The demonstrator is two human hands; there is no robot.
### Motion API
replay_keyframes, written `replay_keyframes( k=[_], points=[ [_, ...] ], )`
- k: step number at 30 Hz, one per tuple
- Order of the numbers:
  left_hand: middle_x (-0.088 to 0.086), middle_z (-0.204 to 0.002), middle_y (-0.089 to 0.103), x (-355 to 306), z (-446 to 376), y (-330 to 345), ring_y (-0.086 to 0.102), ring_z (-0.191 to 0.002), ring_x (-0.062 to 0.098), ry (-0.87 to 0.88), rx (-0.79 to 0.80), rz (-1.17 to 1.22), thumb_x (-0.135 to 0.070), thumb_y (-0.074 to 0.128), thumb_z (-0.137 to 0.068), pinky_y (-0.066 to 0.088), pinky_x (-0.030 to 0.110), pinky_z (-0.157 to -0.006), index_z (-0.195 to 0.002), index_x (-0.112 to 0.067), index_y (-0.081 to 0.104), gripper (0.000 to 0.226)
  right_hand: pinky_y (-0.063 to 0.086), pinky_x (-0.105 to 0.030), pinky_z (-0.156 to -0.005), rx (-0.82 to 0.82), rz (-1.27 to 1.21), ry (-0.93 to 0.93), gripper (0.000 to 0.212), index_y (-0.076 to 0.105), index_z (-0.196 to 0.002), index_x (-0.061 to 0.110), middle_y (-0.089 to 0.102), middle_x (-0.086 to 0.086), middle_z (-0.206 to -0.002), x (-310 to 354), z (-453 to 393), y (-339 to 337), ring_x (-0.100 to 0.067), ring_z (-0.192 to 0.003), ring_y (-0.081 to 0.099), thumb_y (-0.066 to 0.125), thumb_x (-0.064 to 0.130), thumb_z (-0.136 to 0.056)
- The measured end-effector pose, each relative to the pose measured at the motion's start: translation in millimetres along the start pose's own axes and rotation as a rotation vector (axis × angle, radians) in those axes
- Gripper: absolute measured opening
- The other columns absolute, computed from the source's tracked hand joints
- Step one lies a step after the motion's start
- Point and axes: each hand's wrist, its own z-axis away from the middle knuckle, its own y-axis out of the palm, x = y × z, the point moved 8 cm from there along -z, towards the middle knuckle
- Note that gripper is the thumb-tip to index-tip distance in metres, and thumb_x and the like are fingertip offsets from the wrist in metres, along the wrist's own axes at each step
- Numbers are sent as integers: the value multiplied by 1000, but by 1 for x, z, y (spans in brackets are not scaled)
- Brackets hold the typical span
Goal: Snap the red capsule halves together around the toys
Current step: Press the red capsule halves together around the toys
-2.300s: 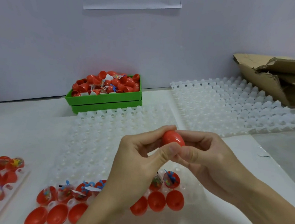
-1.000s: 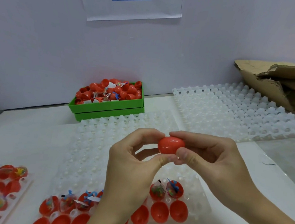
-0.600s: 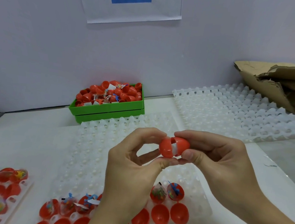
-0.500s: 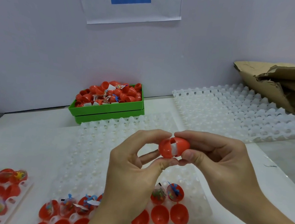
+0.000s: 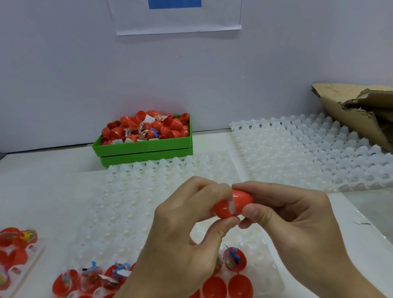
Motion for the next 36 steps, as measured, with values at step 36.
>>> replay_keyframes(
  k=[36],
  points=[
    [-11,-107,65,-12,1,-8,65,-103,11,56,-93,17,-19,65,-87,56,19,-79,-113,-17,65,26,58,-20,-61,-76,-16,-103,30,79,-94,22,78,-1,-79,10,3,-4,-17,-64,73,70,8,-69]
  ],
)
